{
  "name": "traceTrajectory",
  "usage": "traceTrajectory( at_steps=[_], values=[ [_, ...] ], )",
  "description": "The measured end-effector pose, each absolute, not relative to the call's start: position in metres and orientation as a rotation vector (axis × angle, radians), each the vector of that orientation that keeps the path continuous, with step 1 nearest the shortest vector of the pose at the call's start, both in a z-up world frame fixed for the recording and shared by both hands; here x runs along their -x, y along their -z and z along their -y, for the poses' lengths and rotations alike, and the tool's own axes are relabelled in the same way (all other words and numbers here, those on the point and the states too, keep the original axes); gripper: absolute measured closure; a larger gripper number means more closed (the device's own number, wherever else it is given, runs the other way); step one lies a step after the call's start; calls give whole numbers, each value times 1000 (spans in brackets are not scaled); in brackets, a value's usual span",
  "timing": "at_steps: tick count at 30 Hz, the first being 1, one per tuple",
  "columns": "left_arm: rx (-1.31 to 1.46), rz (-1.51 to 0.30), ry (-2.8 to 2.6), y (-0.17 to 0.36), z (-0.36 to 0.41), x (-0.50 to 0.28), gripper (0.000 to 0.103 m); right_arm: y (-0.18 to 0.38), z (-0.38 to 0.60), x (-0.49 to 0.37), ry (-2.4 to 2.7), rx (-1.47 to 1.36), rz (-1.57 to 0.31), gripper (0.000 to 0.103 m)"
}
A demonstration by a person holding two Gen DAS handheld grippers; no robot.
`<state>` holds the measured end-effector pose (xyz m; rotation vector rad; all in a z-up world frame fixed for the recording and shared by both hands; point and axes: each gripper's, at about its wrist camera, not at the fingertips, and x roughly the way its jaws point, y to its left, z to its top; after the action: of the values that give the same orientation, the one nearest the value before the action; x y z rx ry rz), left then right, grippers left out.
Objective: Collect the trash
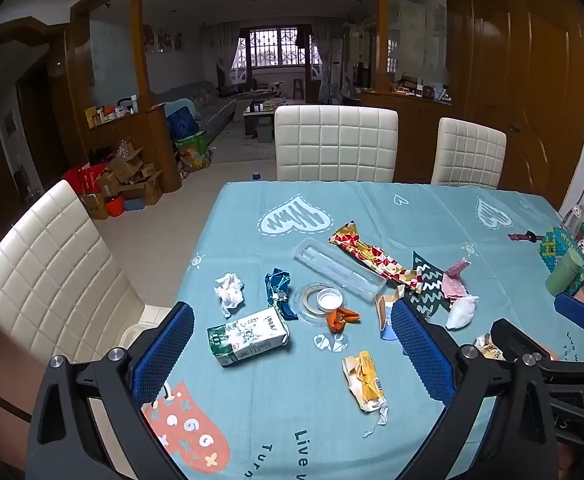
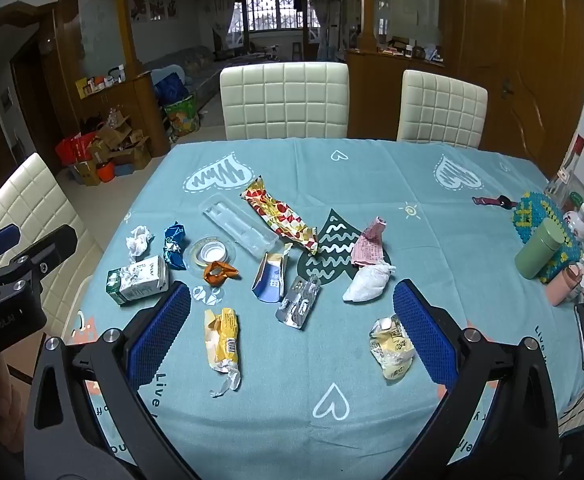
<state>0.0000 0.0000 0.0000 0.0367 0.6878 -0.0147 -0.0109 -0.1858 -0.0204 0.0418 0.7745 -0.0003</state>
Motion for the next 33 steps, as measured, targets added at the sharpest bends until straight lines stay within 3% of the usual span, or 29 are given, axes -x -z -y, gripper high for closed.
traceTrajectory(
  at_steps=[33],
  values=[
    [-40,-681,12,5,-2,3,6,9,188,15,10,-40,-741,3]
  ],
)
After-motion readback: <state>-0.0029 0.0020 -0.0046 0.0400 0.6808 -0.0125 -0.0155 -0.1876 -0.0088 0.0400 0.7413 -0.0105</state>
